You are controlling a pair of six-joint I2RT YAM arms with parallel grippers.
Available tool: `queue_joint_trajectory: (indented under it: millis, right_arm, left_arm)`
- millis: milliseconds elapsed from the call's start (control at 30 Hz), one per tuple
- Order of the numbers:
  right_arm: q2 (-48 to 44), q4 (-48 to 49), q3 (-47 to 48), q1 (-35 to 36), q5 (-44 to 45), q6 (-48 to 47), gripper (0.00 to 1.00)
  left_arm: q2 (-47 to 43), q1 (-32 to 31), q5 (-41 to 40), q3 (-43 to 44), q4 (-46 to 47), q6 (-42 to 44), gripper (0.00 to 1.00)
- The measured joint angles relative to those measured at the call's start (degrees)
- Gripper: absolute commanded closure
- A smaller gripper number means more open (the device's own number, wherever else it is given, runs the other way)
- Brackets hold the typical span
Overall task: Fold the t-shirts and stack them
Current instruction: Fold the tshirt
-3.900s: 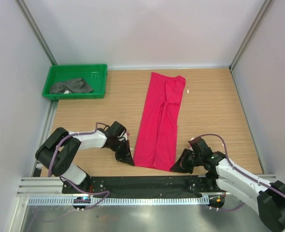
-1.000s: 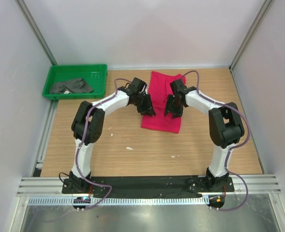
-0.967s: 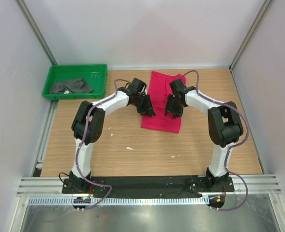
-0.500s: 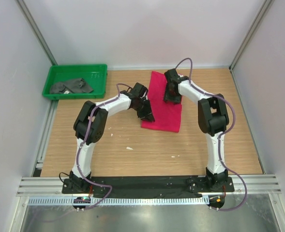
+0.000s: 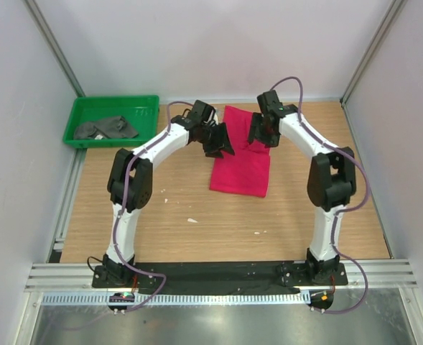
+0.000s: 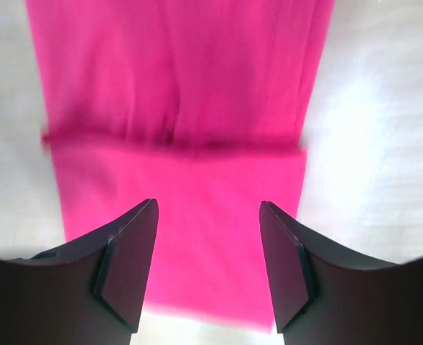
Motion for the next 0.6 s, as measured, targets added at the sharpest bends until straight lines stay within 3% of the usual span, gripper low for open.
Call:
queue_joint_trajectory:
  millis: [67, 133, 267, 400, 600]
  right_arm:
    - [-5.4, 0.7, -6.8, -0.3, -4.1, -0.3, 0.37]
    - [-11.5, 3.0, -15.1, -1.1, -9.3, -0.6, 0.46]
    - [-18.8, 8.2, -29.1, -3.0, -23.8, -0.4, 0.79]
    - [-15.7, 14.1, -36.1, -3.9, -36.3, 0.4, 0.87]
    - [-13.2, 17.9, -41.1, -4.4, -42.8, 0.1, 0.88]
  left_arm:
    - [0.0, 1.1, 1.3, -1.2, -0.1, 1.0, 0.53]
    - [0.0, 1.8, 3.3, -3.0, 0.2, 1.7, 0.59]
    - [-0.4, 2.3, 7.6, -9.9, 3.0, 1.9, 0.70]
    - [-0.4, 1.8, 9.9, -14.9, 3.7, 2.0, 0.71]
    - [-0.4, 1.8, 9.6, -16.7, 3.5, 3.0, 0.72]
